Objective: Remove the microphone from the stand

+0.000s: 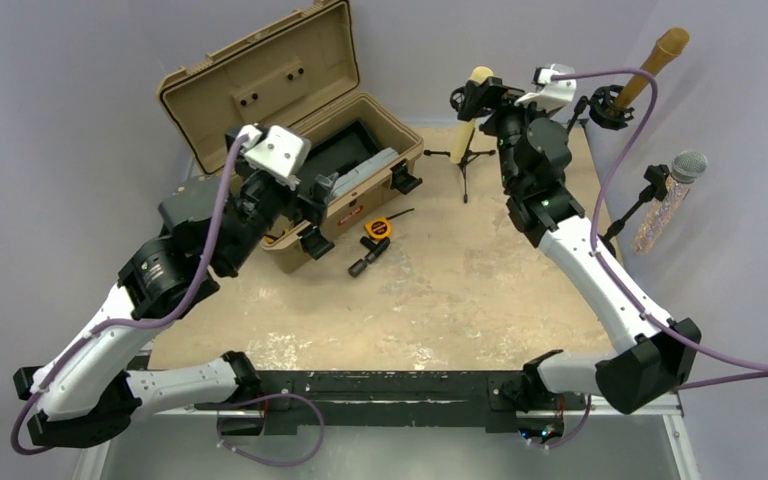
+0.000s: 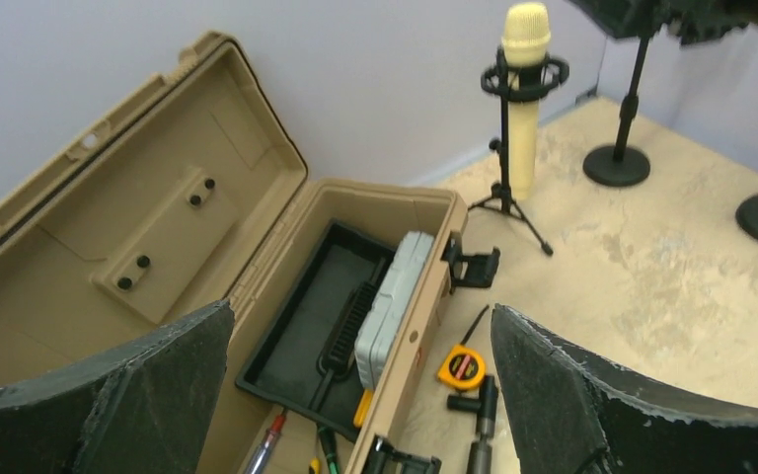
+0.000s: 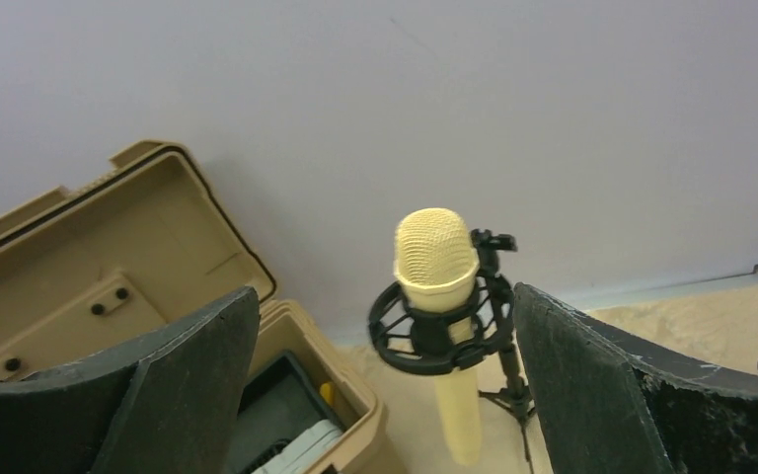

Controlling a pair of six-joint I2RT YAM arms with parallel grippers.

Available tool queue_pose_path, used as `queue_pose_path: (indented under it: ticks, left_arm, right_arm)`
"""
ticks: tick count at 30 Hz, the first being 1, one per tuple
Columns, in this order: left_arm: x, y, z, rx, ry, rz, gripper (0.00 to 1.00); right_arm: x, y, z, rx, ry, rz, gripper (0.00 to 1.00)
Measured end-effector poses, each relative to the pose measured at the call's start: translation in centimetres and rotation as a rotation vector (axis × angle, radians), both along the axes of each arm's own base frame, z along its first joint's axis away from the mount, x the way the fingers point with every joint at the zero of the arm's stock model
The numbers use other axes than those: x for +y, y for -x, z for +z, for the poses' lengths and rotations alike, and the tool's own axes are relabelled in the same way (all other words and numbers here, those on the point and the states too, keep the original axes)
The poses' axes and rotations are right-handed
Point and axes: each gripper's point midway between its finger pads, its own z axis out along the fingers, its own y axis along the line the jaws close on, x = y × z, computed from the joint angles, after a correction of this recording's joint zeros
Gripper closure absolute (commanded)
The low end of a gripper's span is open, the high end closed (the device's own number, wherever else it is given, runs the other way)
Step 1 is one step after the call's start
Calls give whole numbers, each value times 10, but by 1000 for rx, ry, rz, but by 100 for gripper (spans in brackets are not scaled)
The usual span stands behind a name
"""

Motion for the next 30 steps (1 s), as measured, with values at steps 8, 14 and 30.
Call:
queue_pose_path:
  ticks: [8,14,30]
  left_arm:
    - [-6,-4,-60,108,-81,3,0]
    - [2,-6,-94,136,-93,27,1]
    - [19,2,-73,66,2,59,1]
  right_arm:
    - [-6,-43,-28,61,15,34,2]
    - [6,-70,-11,46,14,44,8]
    - [-13,-110,-27,132,80,-56,16]
